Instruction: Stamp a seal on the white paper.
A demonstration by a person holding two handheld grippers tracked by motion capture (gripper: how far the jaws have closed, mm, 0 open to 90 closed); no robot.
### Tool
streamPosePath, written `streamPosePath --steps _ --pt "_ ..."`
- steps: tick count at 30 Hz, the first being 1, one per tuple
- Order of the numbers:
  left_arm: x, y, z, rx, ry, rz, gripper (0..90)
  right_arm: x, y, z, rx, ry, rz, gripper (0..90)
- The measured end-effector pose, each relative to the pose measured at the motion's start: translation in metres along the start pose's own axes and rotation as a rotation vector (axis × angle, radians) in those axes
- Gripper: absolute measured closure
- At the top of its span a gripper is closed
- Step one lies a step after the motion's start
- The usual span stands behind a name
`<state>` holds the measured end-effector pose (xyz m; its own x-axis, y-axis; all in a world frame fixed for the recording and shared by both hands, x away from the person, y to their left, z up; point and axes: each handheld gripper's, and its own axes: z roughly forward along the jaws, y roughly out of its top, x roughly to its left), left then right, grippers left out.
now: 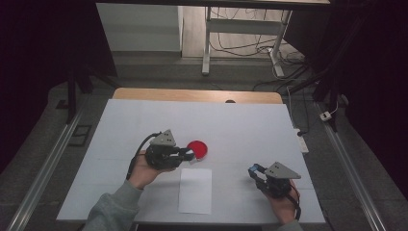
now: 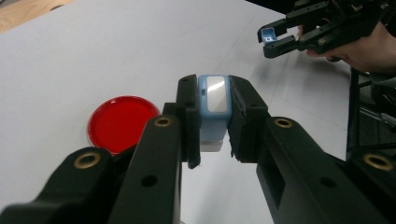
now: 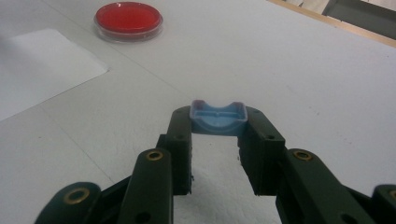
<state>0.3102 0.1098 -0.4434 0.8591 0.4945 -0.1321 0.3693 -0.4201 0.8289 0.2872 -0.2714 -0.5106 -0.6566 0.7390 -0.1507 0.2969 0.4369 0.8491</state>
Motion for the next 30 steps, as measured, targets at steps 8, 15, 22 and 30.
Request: streamPosePath --steps 8,15,22,30 --pt "-0.01 -0.005 0.004 0.017 -0.02 -0.004 75.1 0.0 0.0 0.001 0.0 0.003 -0.005 65.6" --pt "-0.014 -0.009 0.004 0.023 -0.019 -0.002 75.0 0.001 0.0 0.002 0.002 0.004 -0.005 65.6" --pt "-0.019 -0.015 0.008 0.04 -0.028 -0.009 75.1 0.001 0.001 0.002 -0.004 0.007 -0.006 65.5" --pt "-0.025 -0.022 0.012 0.056 -0.031 -0.003 75.0 0.002 0.001 0.002 0.001 0.009 -0.01 65.5"
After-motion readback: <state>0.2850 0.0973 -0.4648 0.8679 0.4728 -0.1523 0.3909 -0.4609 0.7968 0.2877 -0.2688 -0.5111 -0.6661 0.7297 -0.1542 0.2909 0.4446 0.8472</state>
